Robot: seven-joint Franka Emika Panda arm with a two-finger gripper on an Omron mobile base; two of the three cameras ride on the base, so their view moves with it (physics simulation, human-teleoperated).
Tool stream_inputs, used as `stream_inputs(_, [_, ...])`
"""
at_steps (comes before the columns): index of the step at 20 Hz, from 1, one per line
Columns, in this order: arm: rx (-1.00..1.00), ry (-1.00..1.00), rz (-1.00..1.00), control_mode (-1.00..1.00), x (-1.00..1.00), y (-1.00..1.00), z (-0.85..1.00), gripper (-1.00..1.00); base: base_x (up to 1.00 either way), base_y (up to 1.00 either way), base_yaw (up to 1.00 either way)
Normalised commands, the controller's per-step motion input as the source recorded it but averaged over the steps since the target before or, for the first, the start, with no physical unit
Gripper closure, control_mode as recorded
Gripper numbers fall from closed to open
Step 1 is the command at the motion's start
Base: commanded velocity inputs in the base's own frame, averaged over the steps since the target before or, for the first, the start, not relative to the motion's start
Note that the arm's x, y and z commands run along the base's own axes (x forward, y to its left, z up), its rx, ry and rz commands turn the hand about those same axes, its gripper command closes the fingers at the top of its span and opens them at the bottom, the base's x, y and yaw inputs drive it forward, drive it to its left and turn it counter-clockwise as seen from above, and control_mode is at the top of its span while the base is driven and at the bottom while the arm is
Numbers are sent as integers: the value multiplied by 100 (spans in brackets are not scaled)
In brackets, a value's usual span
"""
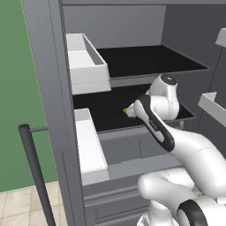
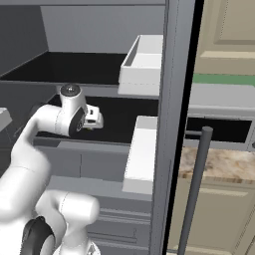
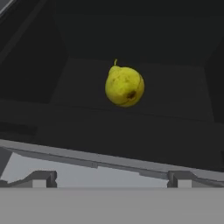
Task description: Retrieve the banana and pear from the fridge and place them into the bowl on the dining table.
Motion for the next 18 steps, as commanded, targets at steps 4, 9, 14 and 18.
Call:
stream_inputs(4, [0,-1,0,-100,39,9,-27,-100,0,0,0])
stream_inputs(9, [0,-1,0,-100,36,5,-16,-100,0,0,0])
stream_inputs(14, [0,-1,-1,-100,21,0,0,-100,0,0,0])
stream_inputs(18, [0,0,-2,-100,17,0,-6,-100,0,0,0])
